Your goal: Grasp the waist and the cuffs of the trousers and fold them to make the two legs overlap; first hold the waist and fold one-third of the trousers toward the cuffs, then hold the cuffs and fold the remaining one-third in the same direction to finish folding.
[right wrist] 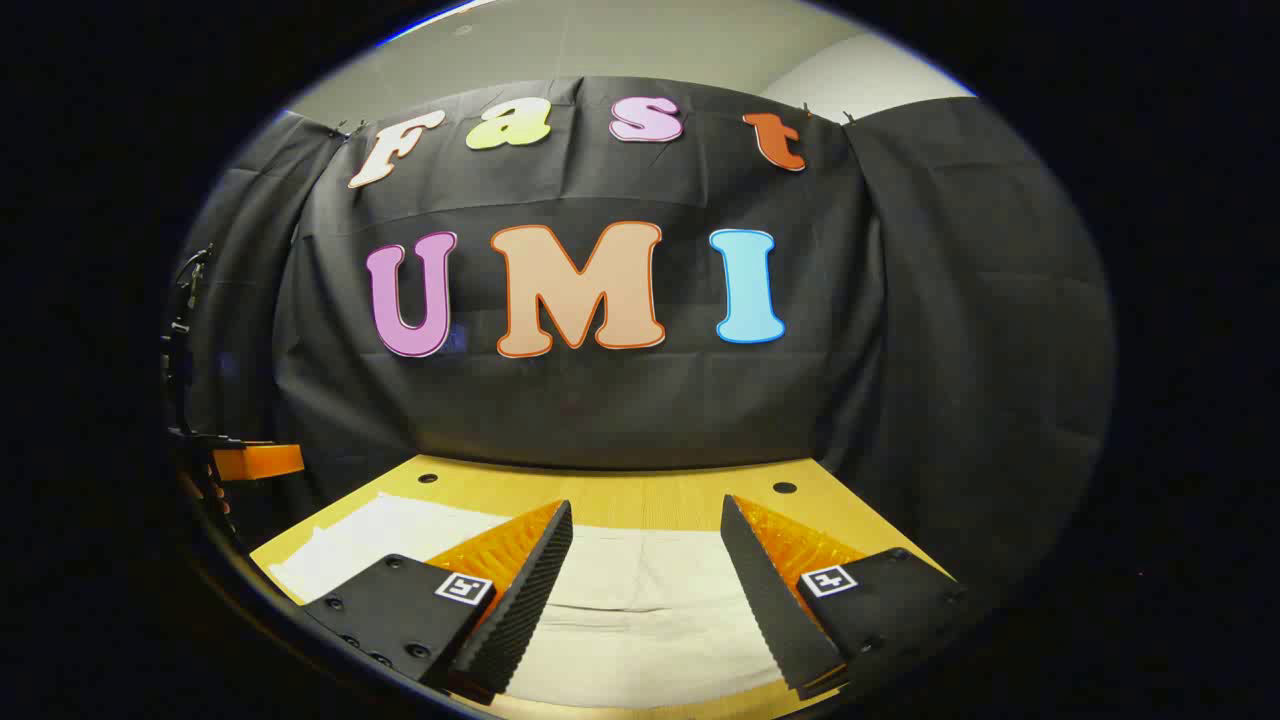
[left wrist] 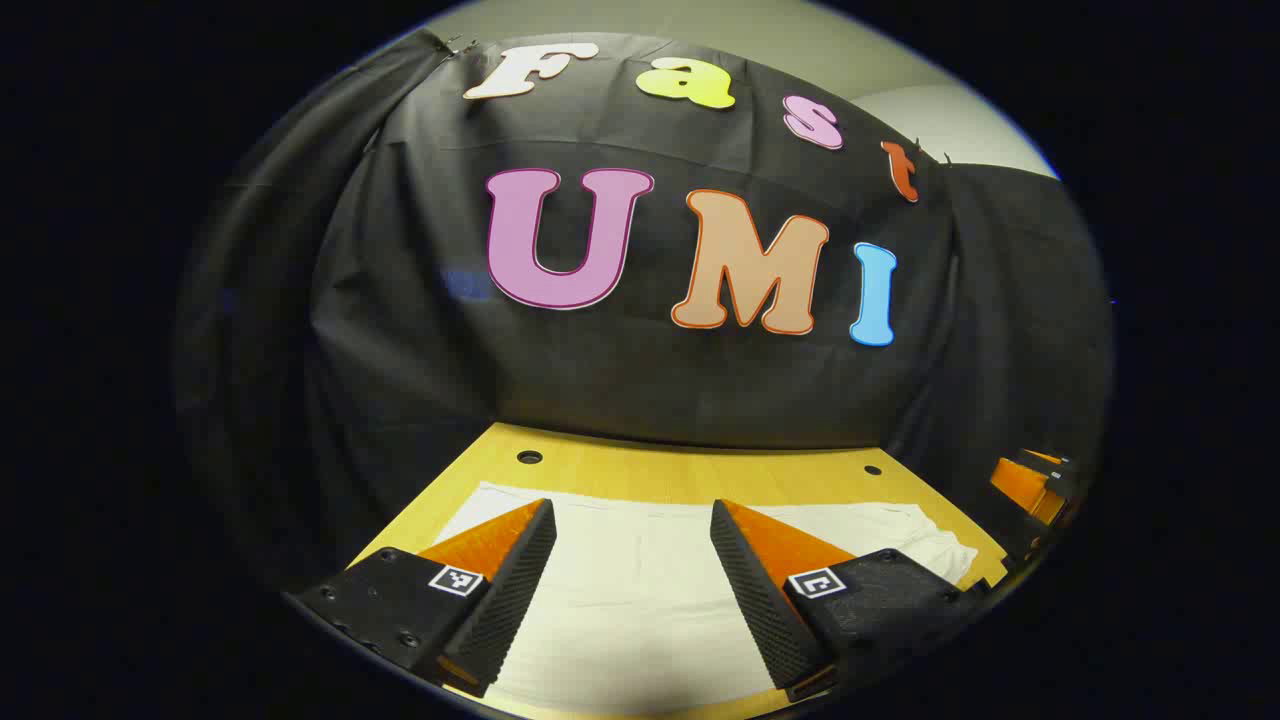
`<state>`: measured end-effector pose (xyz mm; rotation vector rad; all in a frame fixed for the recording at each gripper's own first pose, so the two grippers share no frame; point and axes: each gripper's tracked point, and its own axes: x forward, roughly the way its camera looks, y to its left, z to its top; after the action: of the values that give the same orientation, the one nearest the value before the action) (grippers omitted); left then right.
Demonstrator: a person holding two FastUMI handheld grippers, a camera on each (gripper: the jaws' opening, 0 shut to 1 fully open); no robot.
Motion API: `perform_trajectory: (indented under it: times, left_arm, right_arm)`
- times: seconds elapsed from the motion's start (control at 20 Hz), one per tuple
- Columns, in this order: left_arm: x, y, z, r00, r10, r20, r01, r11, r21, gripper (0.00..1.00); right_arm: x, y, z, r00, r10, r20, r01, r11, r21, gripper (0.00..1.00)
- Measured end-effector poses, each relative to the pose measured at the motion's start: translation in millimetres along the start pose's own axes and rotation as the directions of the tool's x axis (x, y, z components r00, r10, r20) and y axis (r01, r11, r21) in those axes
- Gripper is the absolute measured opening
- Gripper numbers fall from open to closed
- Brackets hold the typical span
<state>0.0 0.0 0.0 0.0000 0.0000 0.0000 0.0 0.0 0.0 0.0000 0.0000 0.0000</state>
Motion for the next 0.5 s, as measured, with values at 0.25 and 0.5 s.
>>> perform_trajectory:
  times: [0.25,0.5]
  left_arm:
    - [3,1,-10,1.000,0.001,-0.021,-0.002,1.000,-0.031,0.94]
    - [1,3,-16,0.999,0.003,-0.034,-0.004,0.999,-0.046,0.94]
  right_arm:
    - [2,3,4,1.000,0.002,0.003,-0.002,1.000,0.014,0.96]
    - [-1,7,2,1.000,0.007,-0.002,-0.007,1.000,-0.024,0.96]
